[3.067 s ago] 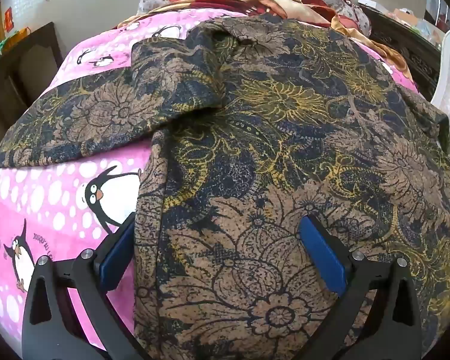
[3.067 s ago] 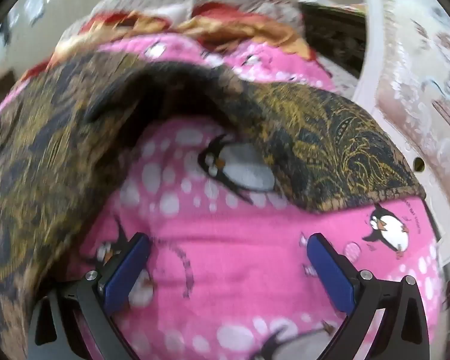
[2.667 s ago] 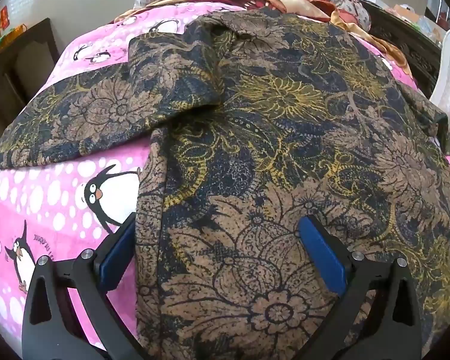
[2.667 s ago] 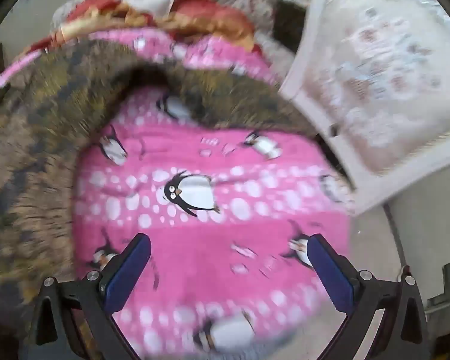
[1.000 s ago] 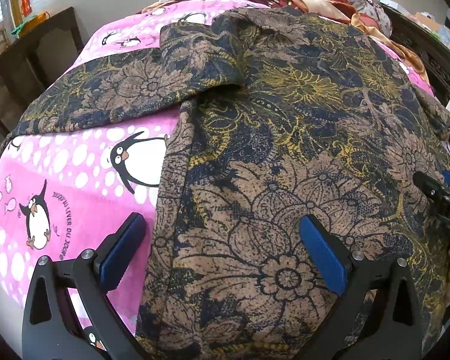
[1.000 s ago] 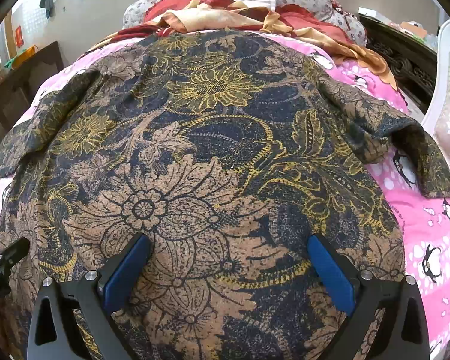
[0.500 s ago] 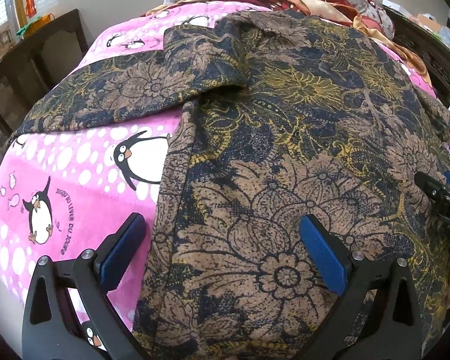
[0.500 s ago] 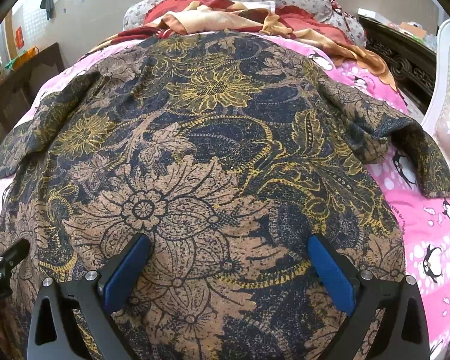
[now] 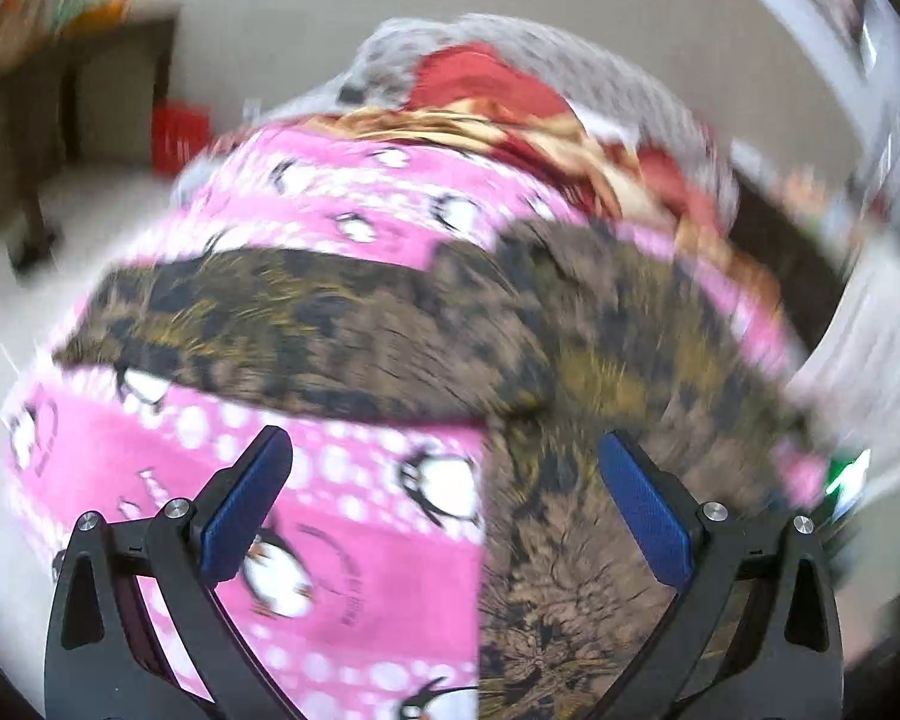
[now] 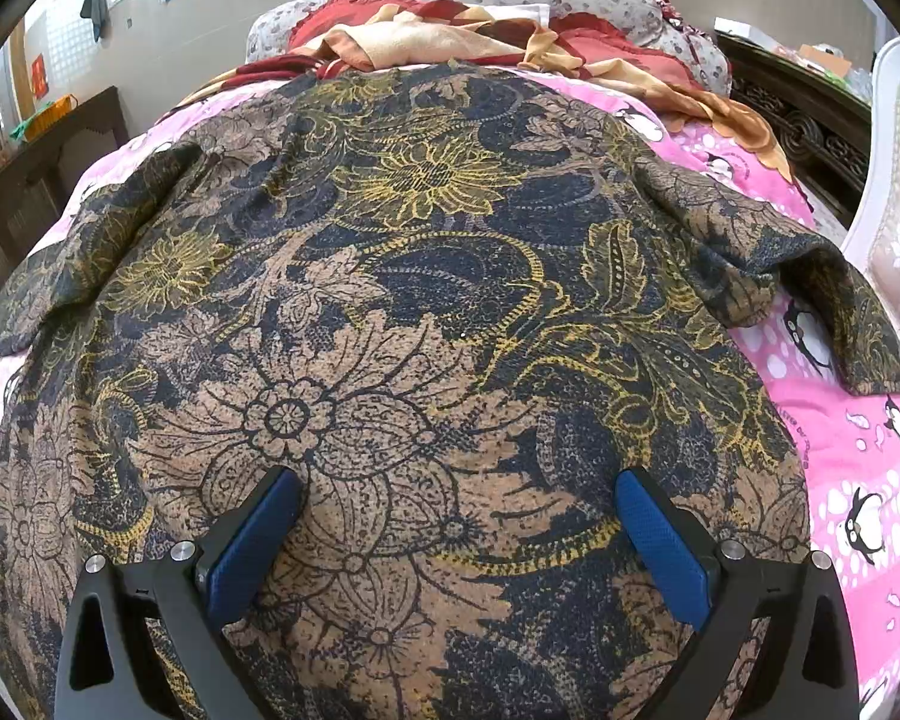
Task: Fold small clothes
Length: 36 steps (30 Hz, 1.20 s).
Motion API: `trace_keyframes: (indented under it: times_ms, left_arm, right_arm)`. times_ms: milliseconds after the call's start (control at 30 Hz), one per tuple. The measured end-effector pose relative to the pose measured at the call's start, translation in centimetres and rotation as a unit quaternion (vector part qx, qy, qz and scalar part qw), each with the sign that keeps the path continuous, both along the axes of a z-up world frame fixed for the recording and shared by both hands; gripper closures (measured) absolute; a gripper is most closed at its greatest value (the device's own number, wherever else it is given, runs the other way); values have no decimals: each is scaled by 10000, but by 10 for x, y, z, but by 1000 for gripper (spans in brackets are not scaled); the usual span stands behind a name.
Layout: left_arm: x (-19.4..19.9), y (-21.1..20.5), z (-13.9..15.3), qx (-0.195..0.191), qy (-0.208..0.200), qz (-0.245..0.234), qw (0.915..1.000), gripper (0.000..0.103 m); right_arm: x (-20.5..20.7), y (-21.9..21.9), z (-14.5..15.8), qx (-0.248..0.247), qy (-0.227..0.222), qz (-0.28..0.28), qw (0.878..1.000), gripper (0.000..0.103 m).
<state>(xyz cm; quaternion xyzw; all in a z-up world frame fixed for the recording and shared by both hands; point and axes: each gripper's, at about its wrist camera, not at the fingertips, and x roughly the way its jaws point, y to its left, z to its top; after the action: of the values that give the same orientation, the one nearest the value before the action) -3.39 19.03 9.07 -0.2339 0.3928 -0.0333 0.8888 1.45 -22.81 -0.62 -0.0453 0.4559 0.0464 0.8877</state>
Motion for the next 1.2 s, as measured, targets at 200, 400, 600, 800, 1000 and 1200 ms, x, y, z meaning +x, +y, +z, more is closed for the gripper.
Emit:
trace_keyframes:
  times_ms: [200, 400, 600, 800, 1000, 1200]
  left_arm:
    - [-12, 140, -37, -1842, 214, 1282, 9743, 1]
    - [-11, 198, -84, -3365, 286, 1811, 9237, 1]
    - [3, 213, -78, -3084, -6, 1874, 9326, 2]
    - [25, 216, -87, -2673, 496, 1771, 9459, 62]
    - [18, 206, -93, -1874, 701, 1942, 9603, 96]
    - [7, 204, -36, -742, -51, 2420, 9674, 100]
  right_arm:
    - [0, -1, 0, -3, -5, -6, 10000, 0]
    - [0, 0, 0, -1, -9, -13, 10000, 0]
    - [-1, 0, -1, -4, -17, -19, 10000, 0]
    - [0, 0, 0, 22, -25, -27, 10000, 0]
    - [-1, 0, -1, 24, -29, -27, 10000, 0]
    - [-3, -2, -2, 11, -40, -28, 10000, 0]
